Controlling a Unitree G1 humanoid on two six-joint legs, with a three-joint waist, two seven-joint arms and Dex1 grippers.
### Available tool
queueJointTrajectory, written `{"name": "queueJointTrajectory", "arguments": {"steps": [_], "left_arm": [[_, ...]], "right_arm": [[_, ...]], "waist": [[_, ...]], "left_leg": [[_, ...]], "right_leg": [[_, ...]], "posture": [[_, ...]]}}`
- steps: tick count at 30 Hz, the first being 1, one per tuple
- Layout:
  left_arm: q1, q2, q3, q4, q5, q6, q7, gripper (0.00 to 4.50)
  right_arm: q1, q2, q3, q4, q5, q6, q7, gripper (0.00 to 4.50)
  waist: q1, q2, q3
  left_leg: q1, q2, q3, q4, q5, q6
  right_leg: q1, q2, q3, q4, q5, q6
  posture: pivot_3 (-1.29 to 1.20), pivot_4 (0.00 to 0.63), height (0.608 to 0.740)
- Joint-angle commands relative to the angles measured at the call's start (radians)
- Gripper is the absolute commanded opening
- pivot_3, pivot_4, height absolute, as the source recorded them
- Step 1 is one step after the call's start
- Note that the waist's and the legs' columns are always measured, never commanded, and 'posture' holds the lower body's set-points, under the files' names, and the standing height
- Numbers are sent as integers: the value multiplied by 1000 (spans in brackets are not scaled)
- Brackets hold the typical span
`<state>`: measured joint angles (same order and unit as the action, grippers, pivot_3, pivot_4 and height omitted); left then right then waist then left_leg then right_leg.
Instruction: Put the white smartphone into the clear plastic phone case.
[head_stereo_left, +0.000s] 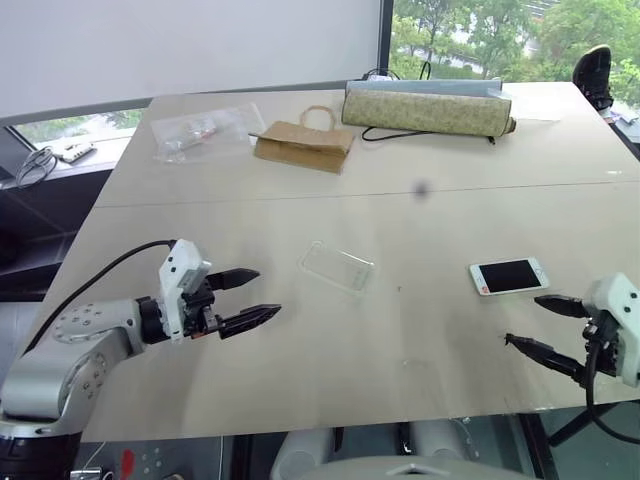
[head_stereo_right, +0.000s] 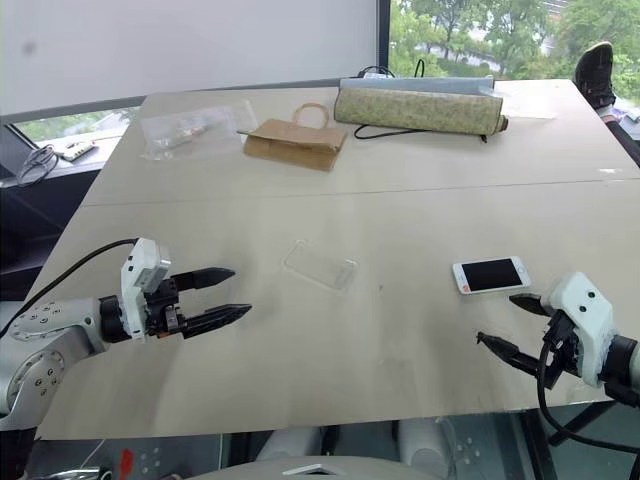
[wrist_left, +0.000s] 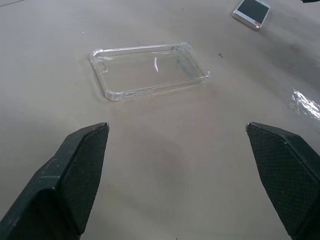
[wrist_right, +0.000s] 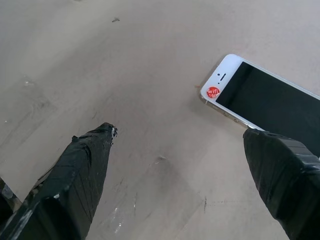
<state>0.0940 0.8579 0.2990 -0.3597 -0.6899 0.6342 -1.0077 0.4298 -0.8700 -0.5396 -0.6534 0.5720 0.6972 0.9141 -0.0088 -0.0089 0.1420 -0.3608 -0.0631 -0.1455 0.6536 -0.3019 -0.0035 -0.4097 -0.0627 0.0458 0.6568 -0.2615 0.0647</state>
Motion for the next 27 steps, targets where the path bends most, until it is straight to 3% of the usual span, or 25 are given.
{"name": "queueJointTrajectory", "arguments": {"steps": [1, 4, 9, 12, 18, 24, 27], "left_arm": [[-22, -20, -12, -12, 18, -35, 16, 4500], [-78, -65, -39, 5, 72, -66, 97, 4500], [-223, -144, -81, 71, 170, -75, 262, 4500], [-308, -116, -167, 109, 241, 40, 320, 4500], [-475, -124, -357, 251, 306, 133, 266, 4500], [-639, -180, -495, 485, 421, 47, 200, 4500], [-689, -205, -535, 552, 469, -8, 172, 3732]], "right_arm": [[-67, 8, -8, -35, 43, 13, -42, 4462], [-180, 27, 20, -81, 108, 46, -109, 4462], [-235, 56, 56, -169, 110, -57, -98, 4462], [-244, 51, 63, -196, 144, -82, -66, 4462], [-202, 46, 66, -225, 164, -129, -13, 4462], [-137, 51, 67, -176, 89, -213, 23, 4462], [-106, 62, 63, -176, 69, -243, 22, 4500]], "waist": [[-1, 0, 0], [-3, 0, 0], [12, -1, 0], [16, -1, 0], [20, -2, 1], [24, -3, 1], [26, -3, 1]], "left_leg": [[0, 0, 0, 0, 0, 0], [1, 0, 1, 0, 0, 0], [0, 0, -2, 0, 0, 0], [-2, 0, -1, 1, 0, 0], [-1, -1, -1, 1, 0, 0], [-1, -2, -1, 3, 0, 0], [-1, -2, -2, 7, 0, 0]], "right_leg": [[0, 0, 0, 0, 0, 0], [0, 0, 1, 1, 0, 0], [0, 0, -2, 0, 0, 0], [-1, 0, -2, 0, 0, 0], [-1, 1, -1, 0, 0, 0], [0, 4, -2, 2, 0, 0], [1, 4, -2, 4, 0, 0]], "posture": [[0, 150, 740], [0, 150, 740], [0, 150, 740], [0, 150, 740], [0, 150, 740], [0, 150, 740], [0, 150, 740]]}}
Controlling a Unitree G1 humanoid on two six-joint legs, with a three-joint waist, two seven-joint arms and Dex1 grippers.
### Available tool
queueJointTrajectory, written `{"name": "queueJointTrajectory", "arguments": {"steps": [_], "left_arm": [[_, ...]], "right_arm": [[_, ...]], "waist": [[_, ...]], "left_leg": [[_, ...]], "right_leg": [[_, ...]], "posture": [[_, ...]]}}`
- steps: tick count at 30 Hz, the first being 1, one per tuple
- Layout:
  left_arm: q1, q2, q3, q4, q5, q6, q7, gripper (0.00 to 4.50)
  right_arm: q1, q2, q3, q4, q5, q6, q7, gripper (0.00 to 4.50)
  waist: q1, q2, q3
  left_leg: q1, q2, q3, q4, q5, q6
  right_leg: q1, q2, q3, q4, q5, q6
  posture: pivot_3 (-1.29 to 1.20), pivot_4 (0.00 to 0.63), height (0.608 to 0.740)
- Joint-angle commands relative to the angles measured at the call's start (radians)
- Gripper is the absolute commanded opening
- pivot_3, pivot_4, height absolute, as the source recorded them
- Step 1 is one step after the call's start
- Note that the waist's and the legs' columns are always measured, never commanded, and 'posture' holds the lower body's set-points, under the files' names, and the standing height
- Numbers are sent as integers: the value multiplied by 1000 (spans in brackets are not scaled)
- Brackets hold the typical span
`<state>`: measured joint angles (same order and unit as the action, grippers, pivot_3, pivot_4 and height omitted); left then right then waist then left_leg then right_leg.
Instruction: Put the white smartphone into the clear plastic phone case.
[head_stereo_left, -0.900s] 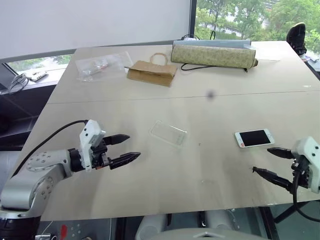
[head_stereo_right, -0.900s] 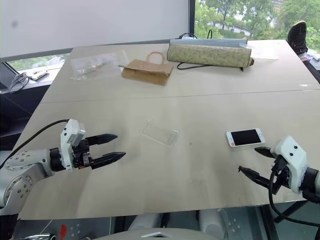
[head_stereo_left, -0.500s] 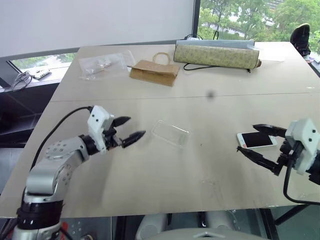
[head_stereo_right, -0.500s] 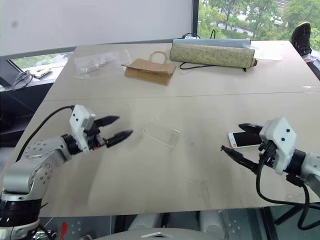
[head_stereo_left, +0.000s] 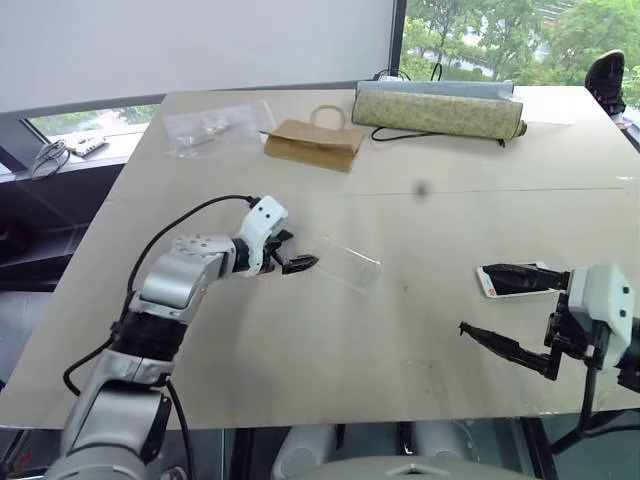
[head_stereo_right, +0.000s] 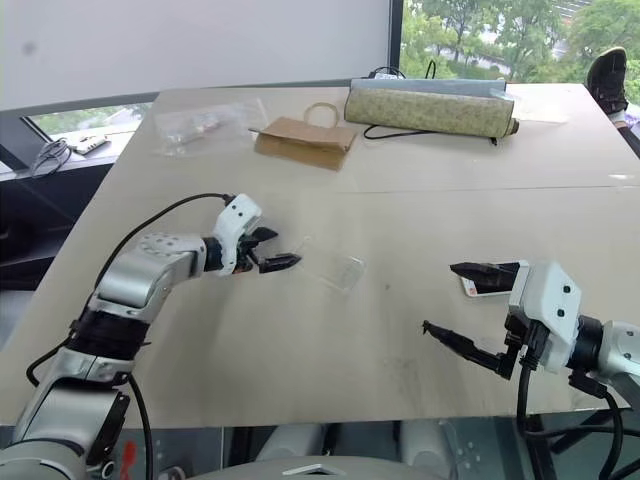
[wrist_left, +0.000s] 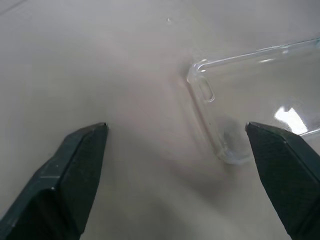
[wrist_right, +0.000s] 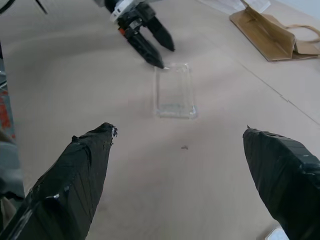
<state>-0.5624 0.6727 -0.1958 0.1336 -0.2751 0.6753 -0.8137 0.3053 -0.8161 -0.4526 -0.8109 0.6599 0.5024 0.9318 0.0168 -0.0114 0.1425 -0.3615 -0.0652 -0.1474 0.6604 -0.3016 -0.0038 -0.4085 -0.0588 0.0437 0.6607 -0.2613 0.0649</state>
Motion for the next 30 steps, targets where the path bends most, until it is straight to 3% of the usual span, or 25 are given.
{"name": "queueJointTrajectory", "arguments": {"steps": [1, 4, 7, 8, 9, 14, 17, 20, 21, 24, 30], "left_arm": [[-40, -23, -49, 71, 65, -58, -33, 3320], [-41, -24, -81, 90, 95, -70, -73, 1876], [-44, -36, -80, 89, 98, -41, -86, 811], [-49, -41, -74, 86, 92, -4, -83, 252], [-52, -46, -64, 81, 81, 42, -79, 17], [-25, -64, 36, -28, 19, 269, -5, 17], [16, -86, 110, -129, -4, 258, 51, 17], [45, -84, 153, -190, -27, 191, 43, 857], [48, -78, 154, -194, -32, 178, 32, 1365], [50, 15, 106, -180, -34, 4, -165, 2725], [-6, 148, -4, -3, -2, -358, -597, 2725]], "right_arm": [[31, 12, -25, -22, -26, -56, 3, 4500], [77, 28, -18, -35, -49, -77, -7, 4500], [104, 40, -6, -48, -68, -91, -19, 4500], [111, 44, -2, -54, -72, -93, -24, 4500], [119, 48, 2, -61, -76, -95, -30, 4500], [133, 54, 25, -86, -94, -96, -55, 4500], [120, 50, 39, -84, -98, -93, -66, 4500], [98, 44, 63, -74, -102, -93, -72, 4500], [93, 43, 68, -72, -102, -92, -73, 4500], [70, 39, 79, -60, -101, -91, -74, 4500], [43, 26, 75, -55, -64, -90, -44, 4500]], "waist": [[-1, 0, 0], [-4, 0, 0], [-6, 0, -1], [-5, 1, -1], [-6, 1, -1], [-14, 1, -1], [-29, 1, -1], [-30, 0, -1], [-27, 0, -1], [-23, -1, 0], [-23, -1, 0]], "left_leg": [[0, 0, -1, 2, 0, 0], [0, 0, 0, 4, 0, 0], [0, 0, 0, 4, 0, 0], [0, 0, 0, 4, 0, 0], [1, 0, 0, 5, 0, 0], [1, 0, 0, 6, 0, 0], [0, 1, 0, 6, 0, 0], [0, 2, 0, 6, 0, 0], [0, 1, 0, 6, 0, 0], [-1, 1, -1, 6, 0, 0], [-1, 0, 0, 5, 0, 0]], "right_leg": [[1, 0, 0, 0, 0, 0], [1, 0, 0, 1, 0, 0], [1, 1, 0, 2, 0, 0], [1, 1, 0, 2, 0, 0], [1, 1, 0, 2, 0, 0], [2, 2, 1, 2, 0, 0], [2, 2, 1, 2, 0, 0], [1, -1, 2, 2, 0, 0], [1, -2, 1, 2, 0, 0], [1, -3, 0, 2, 0, 0], [1, -3, 0, 0, 0, 0]], "posture": [[0, 150, 740], [0, 150, 740], [0, 150, 740], [0, 150, 740], [0, 150, 740], [0, 150, 740], [0, 150, 740], [0, 150, 740], [0, 150, 740], [0, 150, 740], [0, 150, 740]]}}
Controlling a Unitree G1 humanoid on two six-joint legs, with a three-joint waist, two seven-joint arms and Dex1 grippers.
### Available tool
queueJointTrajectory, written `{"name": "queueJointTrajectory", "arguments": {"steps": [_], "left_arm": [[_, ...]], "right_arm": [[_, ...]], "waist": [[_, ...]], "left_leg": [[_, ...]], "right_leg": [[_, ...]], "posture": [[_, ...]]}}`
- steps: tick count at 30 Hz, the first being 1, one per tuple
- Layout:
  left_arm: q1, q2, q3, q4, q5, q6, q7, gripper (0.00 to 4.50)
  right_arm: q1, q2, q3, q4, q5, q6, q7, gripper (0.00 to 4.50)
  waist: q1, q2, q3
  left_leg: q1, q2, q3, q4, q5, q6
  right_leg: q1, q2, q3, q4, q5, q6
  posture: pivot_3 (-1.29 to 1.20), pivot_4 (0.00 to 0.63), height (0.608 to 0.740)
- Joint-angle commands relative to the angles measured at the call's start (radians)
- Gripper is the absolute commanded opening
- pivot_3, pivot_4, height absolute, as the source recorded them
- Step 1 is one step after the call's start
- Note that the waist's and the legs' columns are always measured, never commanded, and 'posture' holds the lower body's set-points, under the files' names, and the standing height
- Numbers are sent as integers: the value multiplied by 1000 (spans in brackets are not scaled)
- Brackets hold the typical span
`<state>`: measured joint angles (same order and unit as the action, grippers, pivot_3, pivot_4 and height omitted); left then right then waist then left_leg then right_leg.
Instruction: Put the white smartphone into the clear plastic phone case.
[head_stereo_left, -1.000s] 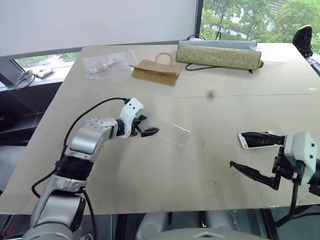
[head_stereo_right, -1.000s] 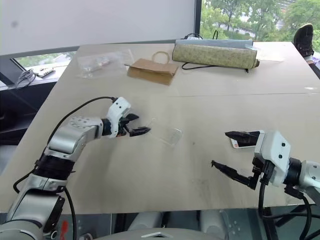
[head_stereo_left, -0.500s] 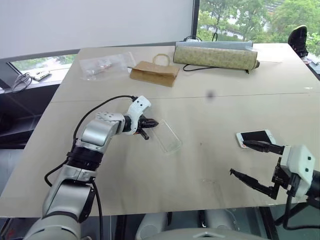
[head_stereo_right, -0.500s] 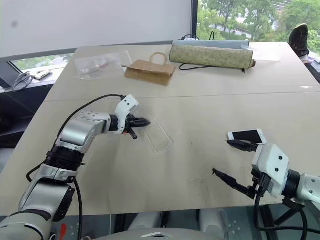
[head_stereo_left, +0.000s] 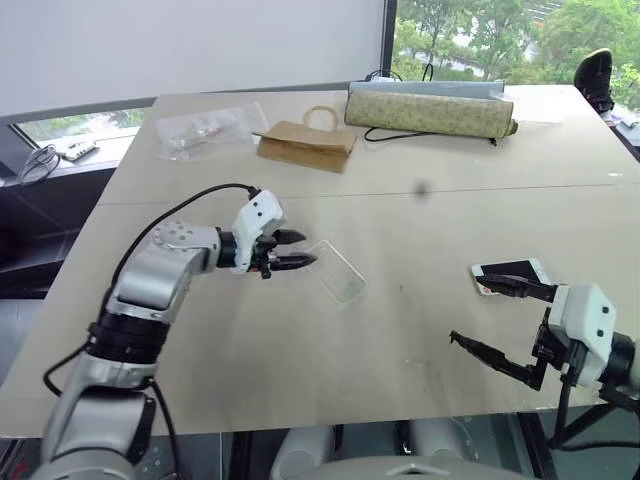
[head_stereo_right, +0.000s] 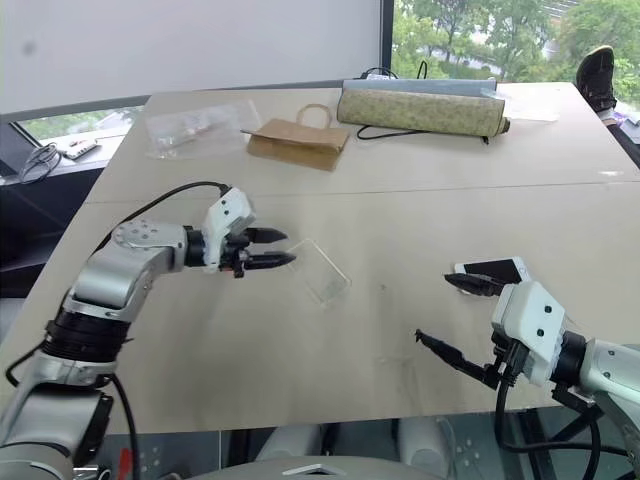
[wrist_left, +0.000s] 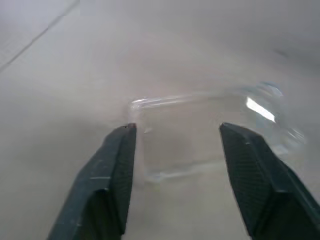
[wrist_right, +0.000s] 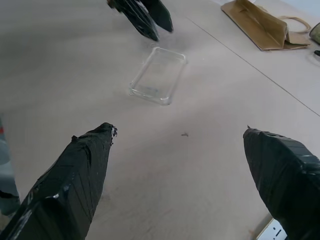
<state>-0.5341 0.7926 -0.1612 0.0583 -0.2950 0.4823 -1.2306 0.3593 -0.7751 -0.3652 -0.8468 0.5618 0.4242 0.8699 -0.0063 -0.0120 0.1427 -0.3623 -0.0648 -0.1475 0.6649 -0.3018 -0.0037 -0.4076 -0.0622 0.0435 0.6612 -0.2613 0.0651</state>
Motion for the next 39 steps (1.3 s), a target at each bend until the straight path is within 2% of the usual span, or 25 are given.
{"name": "queueJointTrajectory", "arguments": {"steps": [1, 4, 12, 13, 14, 15, 19, 23, 25, 27, 33, 36, 39], "left_arm": [[-60, 25, -68, 135, 52, -256, -227, 2725], [-169, -33, -149, 341, 148, -475, -309, 2725], [-353, -151, -241, 694, 275, -803, -381, 2725], [-364, -152, -261, 720, 284, -843, -383, 2338], [-373, -152, -280, 740, 289, -874, -384, 2199], [-381, -149, -302, 755, 284, -895, -384, 1843], [-412, -137, -371, 816, 279, -996, -384, 16], [-408, -134, -395, 827, 241, -1014, -384, 16], [-398, -130, -398, 807, 213, -983, -384, 16], [-372, -112, -397, 715, 146, -870, -384, 16], [-206, -6, -342, 224, 49, -422, -365, 16], [-139, 23, -316, 15, 64, -194, -270, 16], [-107, -5, -297, -121, 87, 31, -133, 16]], "right_arm": [[-11, -19, -14, -21, 38, -12, 25, 4500], [-10, -29, -17, -22, 30, -13, 30, 4500], [58, -7, -47, -104, 36, 12, -31, 4500], [67, -5, -47, -112, 33, 13, -39, 4500], [73, -3, -47, -119, 31, 16, -48, 4500], [79, 0, -48, -129, 31, 19, -58, 4500], [104, 10, -58, -166, 39, 34, -94, 4500], [130, 15, -68, -189, 43, 42, -115, 4500], [137, 14, -73, -196, 50, 45, -121, 4500], [143, 12, -77, -200, 54, 47, -126, 4500], [139, 0, -73, -198, 62, 56, -135, 4500], [124, -10, -70, -191, 66, 62, -138, 4500], [99, -19, -58, -173, 64, 64, -132, 4500]], "waist": [[1, 0, 0], [5, 0, 0], [-2, -2, 1], [-7, -2, 1], [-10, -2, 1], [-12, -2, 1], [-9, -2, 1], [-9, -2, 1], [-11, -2, 1], [-13, -2, 1], [-13, -2, 2], [-11, -2, 2], [-7, -2, 2]], "left_leg": [[0, 0, 0, 0, 0, 0], [-1, 0, 0, 1, 0, 0], [-3, -1, 0, 3, -1, 2], [-3, -1, 0, 3, -1, 2], [-3, -1, 0, 3, -1, 2], [-3, -1, 0, 3, -1, 2], [-1, 0, 0, 3, -3, 6], [1, 0, 0, 4, -4, 6], [1, 0, 0, 4, -4, 6], [1, 0, 0, 4, -4, 6], [0, 1, -1, 4, -4, 6], [0, 1, -1, 4, -4, 7], [1, 1, -1, 4, -4, 7]], "right_leg": [[0, 0, 0, 0, 0, 0], [0, 4, -2, 0, 0, 0], [0, 5, -2, 0, 0, 0], [0, 5, -2, 0, 0, 0], [0, 5, -1, 0, 0, 0], [0, 6, -1, 0, 0, 0], [0, 6, -1, 1, 0, 0], [2, 6, -1, 2, 0, 0], [2, 6, -1, 2, 0, 0], [2, 6, -1, 2, 0, 0], [2, 7, -1, 1, 0, 1], [2, 7, 0, 1, 0, 1], [3, 7, -1, 2, 0, 1]], "posture": [[0, 150, 740], [0, 150, 740], [0, 150, 740], [0, 150, 740], [0, 150, 740], [0, 150, 740], [0, 150, 740], [0, 150, 740], [0, 150, 740], [0, 150, 740], [0, 150, 740], [0, 150, 740], [0, 150, 740]]}}
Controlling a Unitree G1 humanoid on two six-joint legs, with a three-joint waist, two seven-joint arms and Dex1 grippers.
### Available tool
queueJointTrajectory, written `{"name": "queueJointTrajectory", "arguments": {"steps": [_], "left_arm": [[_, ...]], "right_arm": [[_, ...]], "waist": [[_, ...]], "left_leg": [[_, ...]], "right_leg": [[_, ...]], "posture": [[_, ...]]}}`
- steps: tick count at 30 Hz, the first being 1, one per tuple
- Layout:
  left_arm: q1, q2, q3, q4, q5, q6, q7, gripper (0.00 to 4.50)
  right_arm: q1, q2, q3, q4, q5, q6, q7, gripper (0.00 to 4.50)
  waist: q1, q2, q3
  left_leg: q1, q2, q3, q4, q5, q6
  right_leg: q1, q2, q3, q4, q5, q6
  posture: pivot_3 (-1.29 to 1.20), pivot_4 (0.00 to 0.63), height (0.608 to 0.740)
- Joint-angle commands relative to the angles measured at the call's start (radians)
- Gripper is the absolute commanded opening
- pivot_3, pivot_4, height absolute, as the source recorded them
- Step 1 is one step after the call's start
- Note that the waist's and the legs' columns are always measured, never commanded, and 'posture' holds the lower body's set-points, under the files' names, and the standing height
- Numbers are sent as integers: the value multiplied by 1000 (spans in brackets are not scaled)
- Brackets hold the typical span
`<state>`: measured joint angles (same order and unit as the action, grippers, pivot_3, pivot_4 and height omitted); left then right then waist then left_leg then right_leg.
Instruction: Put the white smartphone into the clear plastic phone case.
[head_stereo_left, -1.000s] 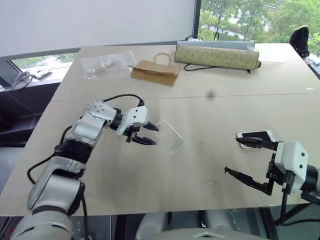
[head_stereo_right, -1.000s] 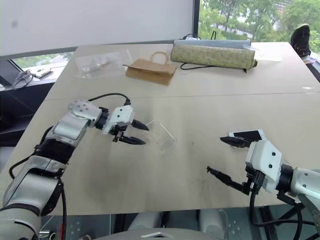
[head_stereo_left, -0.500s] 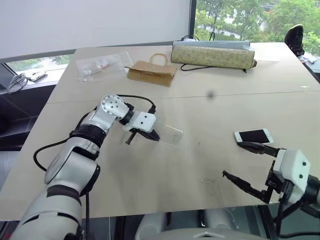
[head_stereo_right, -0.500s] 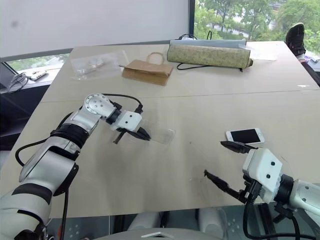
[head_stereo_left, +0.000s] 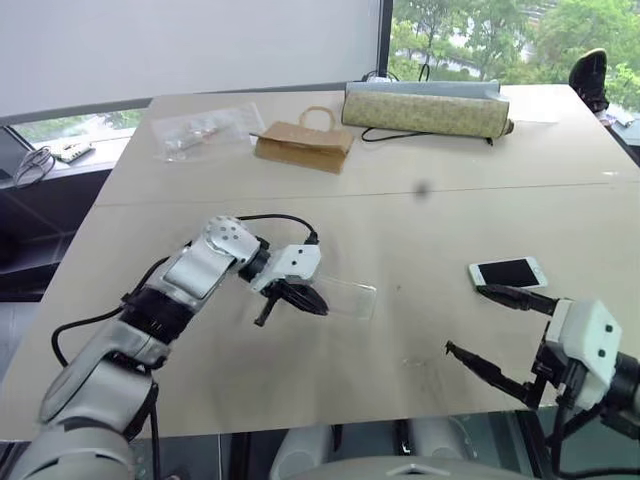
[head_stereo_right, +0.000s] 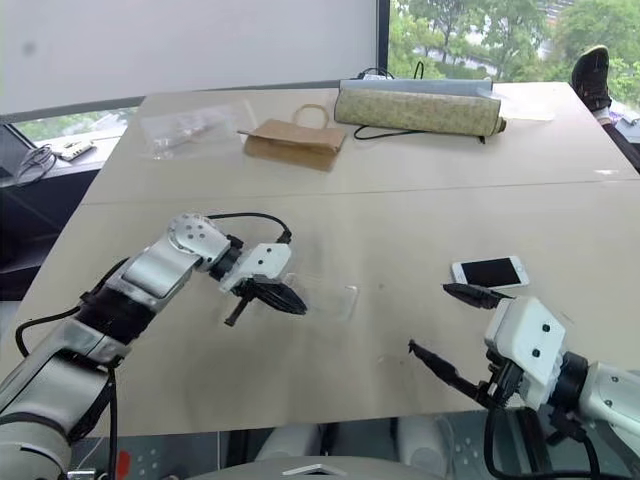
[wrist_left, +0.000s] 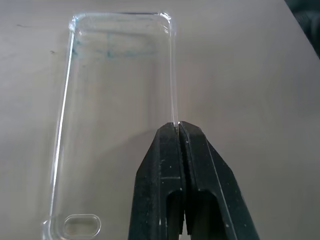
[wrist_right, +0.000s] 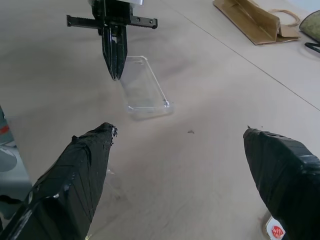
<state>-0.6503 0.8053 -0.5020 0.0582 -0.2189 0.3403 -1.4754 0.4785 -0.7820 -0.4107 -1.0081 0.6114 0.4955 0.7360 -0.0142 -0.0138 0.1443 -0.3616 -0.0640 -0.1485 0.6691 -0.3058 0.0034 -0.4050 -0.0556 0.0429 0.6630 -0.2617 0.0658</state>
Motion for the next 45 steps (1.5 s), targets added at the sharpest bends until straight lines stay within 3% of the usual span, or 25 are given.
{"name": "queueJointTrajectory", "arguments": {"steps": [1, 6, 17, 20, 24, 28, 31, 33, 37, 39, 41, 45], "left_arm": [[13, -32, 46, -148, 19, 220, 149, 16], [6, -115, 26, -200, 67, 370, 294, 16], [22, -163, -11, -215, 120, 383, 356, 16], [31, -157, -1, -225, 107, 402, 352, 825], [45, -159, 39, -254, 73, 391, 352, 2711], [84, -135, 170, -321, -50, 431, 321, 4471], [174, -59, 334, -417, -185, 460, 271, 4471], [234, -45, 387, -453, -204, 430, 295, 4471], [372, -101, 481, -495, -236, 343, 380, 4471], [436, -156, 523, -506, -278, 251, 370, 4471], [504, -205, 558, -533, -231, 29, 376, 4471], [572, -201, 595, -600, -373, 165, 424, 4471]], "right_arm": [[-28, -14, -8, -6, 13, -7, 4, 4500], [-77, -28, 13, 30, 10, -7, 18, 4500], [-120, -84, 29, 73, 29, 79, 27, 4500], [-130, -101, 35, 108, 39, 96, 43, 4500], [-169, -125, 23, 178, 82, 143, 64, 4500], [-180, -195, 22, 212, 36, 148, 109, 4500], [-259, -280, 60, 257, -46, 117, 130, 4500], [-315, -367, 112, 308, -90, 105, 195, 4500], [-542, -505, 333, 500, -246, 40, 304, 4500], [-697, -503, 472, 615, -349, -10, 372, 4500], [-838, -482, 605, 720, -451, -60, 459, 4500], [-1028, -403, 758, 901, -579, -86, 565, 4500]], "waist": [[3, 0, 0], [3, 0, 0], [11, 0, 0], [15, 0, 0], [15, 0, 0], [11, 0, 0], [-1, 0, 1], [-9, 2, 1], [-1, 3, 2], [3, 3, 3], [4, 3, 4], [5, 4, 5]], "left_leg": [[0, 0, 0, 0, 0, 0], [0, 0, 0, 1, 0, 0], [1, 0, 0, 0, 2, -3], [1, 0, 0, 0, 1, -3], [1, 0, 1, 0, 2, -3], [0, 0, 1, 0, 2, -3], [0, 1, 2, 0, 2, -4], [0, 2, 4, 0, 2, -4], [1, 2, 4, -1, 2, -4], [0, 2, 4, -1, 2, -4], [-1, 2, 4, -1, 2, -4], [-4, 3, 6, -2, 2, -4]], "right_leg": [[0, 0, 0, 0, 0, 0], [1, 0, 0, 0, 0, 0], [1, -1, 0, -1, 0, 0], [2, -1, 0, -1, 0, 0], [2, -1, 0, -1, 0, 0], [1, -1, 0, -1, 0, 0], [0, -1, 1, -1, 0, 0], [-1, -1, 4, -1, 0, 0], [0, -2, 1, -3, 0, 0], [0, -7, 0, -3, 0, 0], [0, -7, -1, -4, 0, 0], [-3, -8, -1, -6, 0, 0]], "posture": [[0, 150, 740], [0, 150, 740], [0, 150, 740], [0, 150, 740], [0, 150, 740], [0, 150, 740], [0, 150, 740], [0, 150, 740], [0, 150, 740], [0, 150, 740], [0, 150, 740], [0, 150, 740]]}}
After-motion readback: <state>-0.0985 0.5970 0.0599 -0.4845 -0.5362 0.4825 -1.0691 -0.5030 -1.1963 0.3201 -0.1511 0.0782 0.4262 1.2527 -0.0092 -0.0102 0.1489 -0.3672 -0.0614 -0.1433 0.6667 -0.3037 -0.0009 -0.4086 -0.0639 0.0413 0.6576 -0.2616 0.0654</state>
